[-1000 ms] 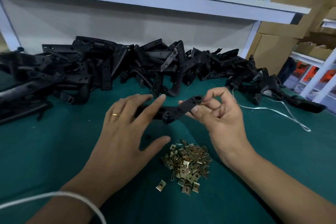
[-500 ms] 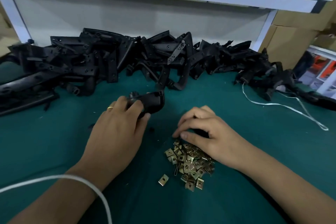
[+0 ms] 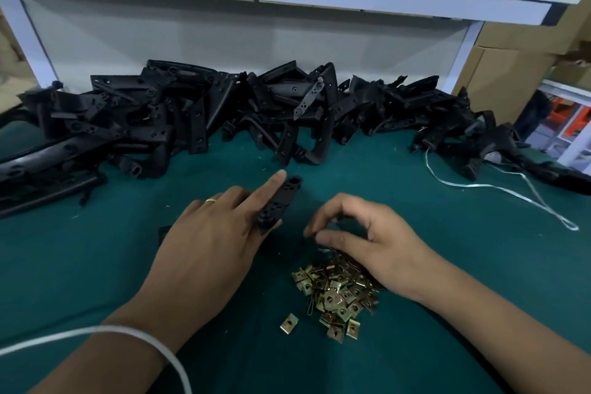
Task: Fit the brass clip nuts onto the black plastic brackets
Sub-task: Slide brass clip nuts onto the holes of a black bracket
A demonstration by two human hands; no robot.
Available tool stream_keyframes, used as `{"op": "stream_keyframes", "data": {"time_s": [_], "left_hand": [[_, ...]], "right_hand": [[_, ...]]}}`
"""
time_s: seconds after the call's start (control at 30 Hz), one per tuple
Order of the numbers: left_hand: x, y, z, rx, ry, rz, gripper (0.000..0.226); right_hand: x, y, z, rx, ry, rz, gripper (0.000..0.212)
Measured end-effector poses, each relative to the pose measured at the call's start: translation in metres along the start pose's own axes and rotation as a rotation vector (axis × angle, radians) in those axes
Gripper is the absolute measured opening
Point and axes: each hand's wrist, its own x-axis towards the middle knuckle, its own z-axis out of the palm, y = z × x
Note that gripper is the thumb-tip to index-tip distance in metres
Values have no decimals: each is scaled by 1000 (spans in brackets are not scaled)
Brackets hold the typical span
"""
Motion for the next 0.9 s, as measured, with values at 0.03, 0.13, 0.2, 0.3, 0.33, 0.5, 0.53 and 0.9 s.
{"op": "stream_keyframes", "data": {"time_s": [0.03, 0.13, 0.2, 0.3, 0.33, 0.5, 0.53, 0.9], "left_hand": [[-1, 1, -1, 3, 14, -6, 64], [-2, 5, -2, 11, 12, -29, 69], [-1, 6, -2, 17, 17, -34, 74], [0, 9, -4, -6, 13, -60, 79], [-1, 10, -4, -19, 7, -60, 79], [-3, 13, -3, -40, 16, -56, 79], [-3, 13, -3, -42, 15, -57, 79], [-3, 12, -5, -88, 2, -49, 77]], "right_hand": [[1, -1, 0, 92, 44, 5, 8], [2, -6, 1, 316, 158, -12, 7], [3, -9, 2, 426, 203, 1, 12], [4, -14, 4, 535, 237, 41, 20], [5, -14, 5, 558, 245, 50, 21], [5, -15, 7, 639, 261, 98, 18], [4, -14, 8, 642, 256, 105, 15], [4, -15, 7, 584, 194, 133, 14]]}}
